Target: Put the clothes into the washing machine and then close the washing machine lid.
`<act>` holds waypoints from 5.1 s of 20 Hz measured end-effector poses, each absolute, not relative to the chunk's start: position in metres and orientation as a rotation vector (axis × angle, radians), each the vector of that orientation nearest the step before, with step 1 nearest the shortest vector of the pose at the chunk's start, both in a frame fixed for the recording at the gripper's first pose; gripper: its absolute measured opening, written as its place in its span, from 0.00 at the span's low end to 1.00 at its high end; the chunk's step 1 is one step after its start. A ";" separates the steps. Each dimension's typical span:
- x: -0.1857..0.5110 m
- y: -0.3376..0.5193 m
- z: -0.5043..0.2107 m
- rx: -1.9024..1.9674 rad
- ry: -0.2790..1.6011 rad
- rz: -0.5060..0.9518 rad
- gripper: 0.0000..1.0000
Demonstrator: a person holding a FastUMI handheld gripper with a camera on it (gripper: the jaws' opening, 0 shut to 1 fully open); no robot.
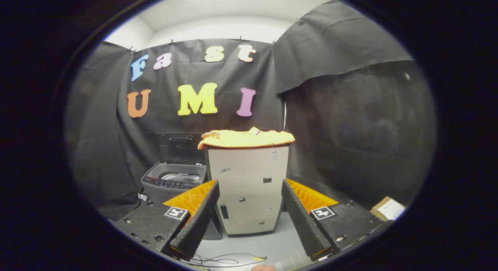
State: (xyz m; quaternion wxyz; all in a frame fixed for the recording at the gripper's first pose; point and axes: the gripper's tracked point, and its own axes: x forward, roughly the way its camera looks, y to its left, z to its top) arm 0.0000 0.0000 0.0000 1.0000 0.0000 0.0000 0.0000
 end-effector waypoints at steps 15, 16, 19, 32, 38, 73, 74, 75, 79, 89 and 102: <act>-0.002 0.001 0.018 -0.059 -0.027 0.015 1.00; -0.001 0.001 0.019 -0.060 -0.027 0.017 1.00; 0.001 0.001 0.020 -0.068 -0.028 0.016 1.00; 0.032 0.005 0.056 -0.071 -0.039 0.023 1.00; 0.075 0.007 0.078 -0.086 -0.009 0.052 1.00; 0.435 0.014 0.119 -0.177 0.516 0.122 1.00; 0.439 0.013 0.117 -0.181 0.527 0.122 1.00; 0.445 0.014 0.114 -0.182 0.539 0.126 1.00; 0.463 0.014 0.102 -0.158 0.586 0.134 1.00; 0.469 0.010 0.085 -0.105 0.621 0.164 1.00; 0.465 0.024 0.086 -0.096 0.697 0.223 0.65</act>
